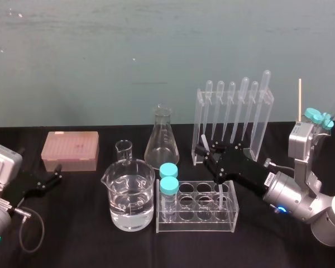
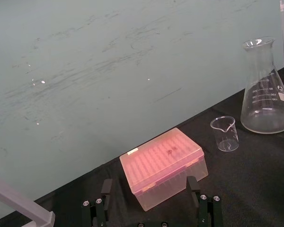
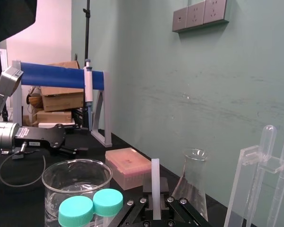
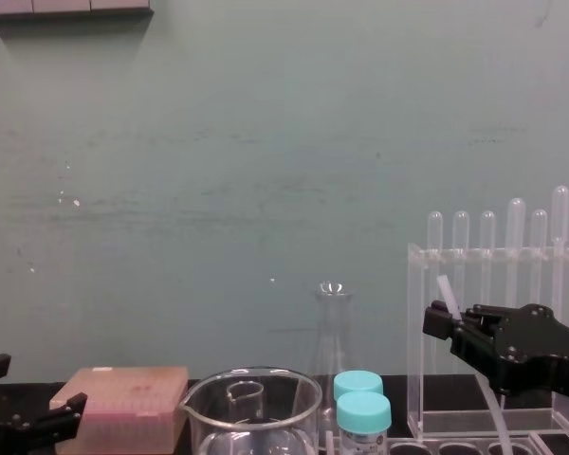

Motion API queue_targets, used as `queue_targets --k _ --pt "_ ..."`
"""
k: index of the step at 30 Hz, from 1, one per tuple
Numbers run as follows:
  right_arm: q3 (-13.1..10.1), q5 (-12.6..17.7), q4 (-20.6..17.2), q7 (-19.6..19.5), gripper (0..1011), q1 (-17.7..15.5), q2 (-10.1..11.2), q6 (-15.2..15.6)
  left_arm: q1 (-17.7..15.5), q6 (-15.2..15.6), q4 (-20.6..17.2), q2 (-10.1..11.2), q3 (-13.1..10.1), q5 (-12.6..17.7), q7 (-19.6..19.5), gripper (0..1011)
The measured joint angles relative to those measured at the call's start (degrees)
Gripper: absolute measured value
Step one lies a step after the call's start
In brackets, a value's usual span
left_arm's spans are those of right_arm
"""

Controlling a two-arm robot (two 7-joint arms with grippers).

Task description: Pick up the stirring rod with one hand, then place it down.

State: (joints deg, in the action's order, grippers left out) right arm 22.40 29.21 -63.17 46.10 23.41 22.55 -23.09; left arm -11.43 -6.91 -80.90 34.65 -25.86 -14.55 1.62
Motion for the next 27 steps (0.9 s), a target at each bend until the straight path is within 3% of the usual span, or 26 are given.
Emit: queue_targets --k 5,16,19,23,27 --pt "0.0 -0.01 0.0 0.02 184 -0.02 0.0 -0.05 0.0 0.0 0.0 0.0 0.0 0.0 0.0 1000" --pt "0.0 0.01 0.0 0.03 561 -0.03 0.0 -0.12 0.0 0.0 0.0 0.0 0.0 0.0 0.0 1000" --pt "0.0 0.02 -0.01 0.04 618 -0.03 0.0 -0.13 0.0 0.0 0.0 0.0 0.0 0.0 0.0 1000" --pt "0.0 0.03 -0.01 0.06 785 -0.03 0.0 -0.15 0.0 0.0 0.0 0.0 0.0 0.0 0.0 1000" --pt "-0.06 -0.05 -0.61 0.21 875 -0.1 0.09 -1.29 0.0 0.0 0.0 0.0 0.0 0.0 0.0 1000"
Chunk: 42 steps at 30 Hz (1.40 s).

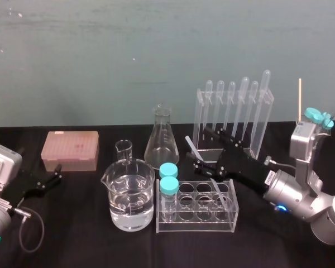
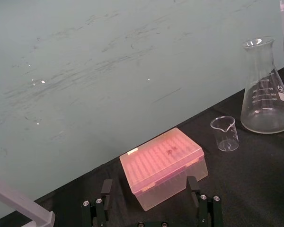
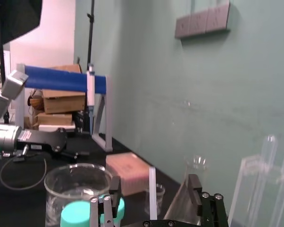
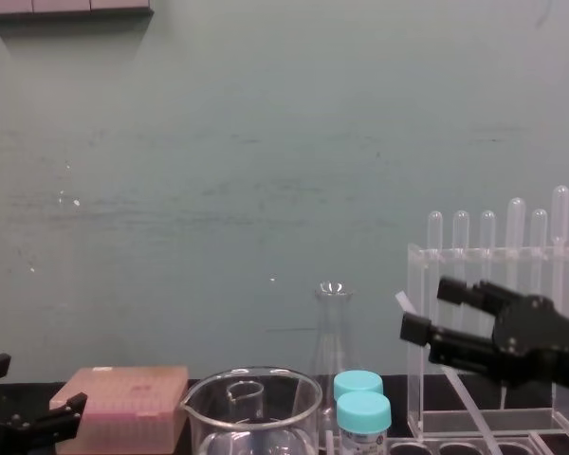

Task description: Pick up the stirring rod with one hand, then place it down.

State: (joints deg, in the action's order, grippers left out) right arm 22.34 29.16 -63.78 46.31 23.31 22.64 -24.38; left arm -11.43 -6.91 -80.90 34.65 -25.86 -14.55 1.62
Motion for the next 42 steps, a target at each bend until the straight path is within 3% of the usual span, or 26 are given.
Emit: queue_targets --k 6,13,17,22,27,31,42 --pt "-1.24 -1.18 -2.43 -1.82 1003 -0.71 0.3 -3.01 0.0 0.0 0.0 0.0 0.0 0.0 0.0 1000" --pt "-5.32 -7.92 -7.07 -13.02 1003 -3.42 0.55 -4.69 0.0 0.0 0.0 0.0 0.0 0.0 0.0 1000" --pt "-7.69 -11.21 -8.38 -19.12 1003 -5.16 0.84 -2.13 0.0 0.0 0.0 0.0 0.0 0.0 0.0 1000" --pt "-9.34 -13.78 -8.48 -24.24 1003 -7.53 1.31 4.67 0.0 0.0 0.0 0.0 0.0 0.0 0.0 1000" --pt "-9.26 -15.71 -7.65 -25.26 1003 -8.94 1.87 10.44 0.0 0.0 0.0 0.0 0.0 0.0 0.0 1000" --pt "-9.14 -16.2 -6.8 -25.15 1003 -8.95 1.78 12.72 0.0 0.0 0.0 0.0 0.0 0.0 0.0 1000" --pt "-9.16 -16.15 -6.97 -25.15 1003 -8.95 1.81 12.22 0.0 0.0 0.0 0.0 0.0 0.0 0.0 1000"
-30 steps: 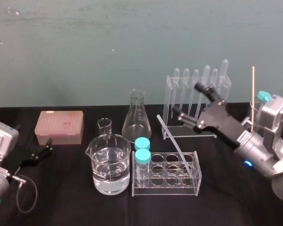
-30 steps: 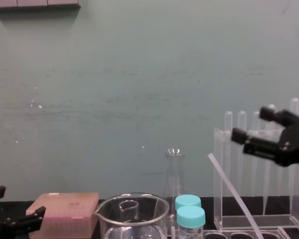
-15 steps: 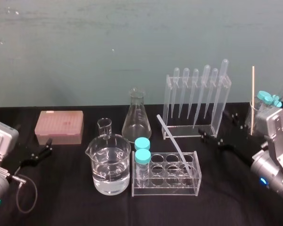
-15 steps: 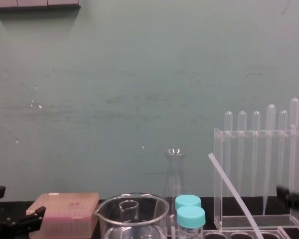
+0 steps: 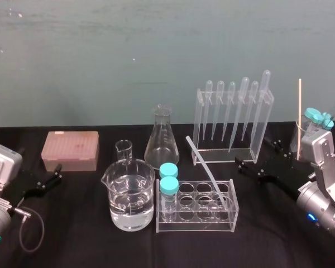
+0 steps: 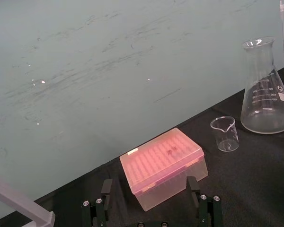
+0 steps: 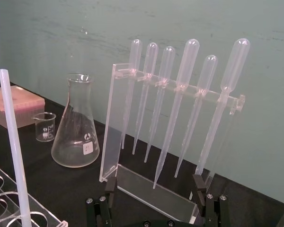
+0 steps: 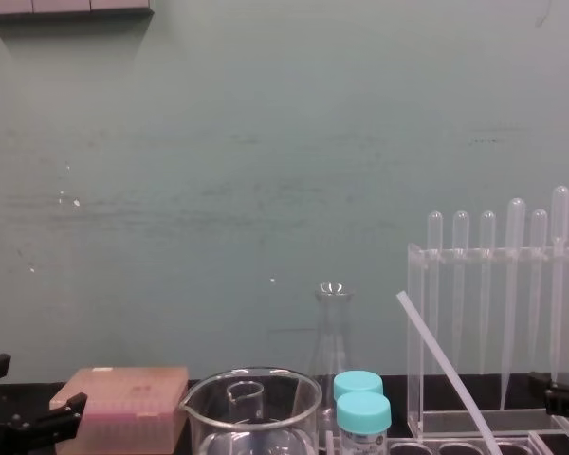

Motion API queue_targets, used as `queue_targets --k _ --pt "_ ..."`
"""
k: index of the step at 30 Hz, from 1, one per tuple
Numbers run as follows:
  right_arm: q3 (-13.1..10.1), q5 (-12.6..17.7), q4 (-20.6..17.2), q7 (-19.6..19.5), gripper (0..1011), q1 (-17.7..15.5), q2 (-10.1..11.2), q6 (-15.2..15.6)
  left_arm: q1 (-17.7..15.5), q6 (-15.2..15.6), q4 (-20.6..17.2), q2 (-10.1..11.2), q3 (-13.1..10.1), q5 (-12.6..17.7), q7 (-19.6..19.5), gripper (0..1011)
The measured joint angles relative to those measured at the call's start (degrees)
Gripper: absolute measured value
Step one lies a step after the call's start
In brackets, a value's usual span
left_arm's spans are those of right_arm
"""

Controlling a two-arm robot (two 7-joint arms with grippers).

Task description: Pick up the stirring rod with one hand, then place it down.

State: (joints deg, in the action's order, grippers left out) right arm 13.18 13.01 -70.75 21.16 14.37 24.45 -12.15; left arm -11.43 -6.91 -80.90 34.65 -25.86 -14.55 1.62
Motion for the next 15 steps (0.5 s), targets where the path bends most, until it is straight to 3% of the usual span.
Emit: queue_targets --k 15 --pt "-0.02 0.04 -0.13 0.0 1003 -0.02 0.03 -0.34 0.0 0.0 0.0 0.0 0.0 0.0 0.0 1000"
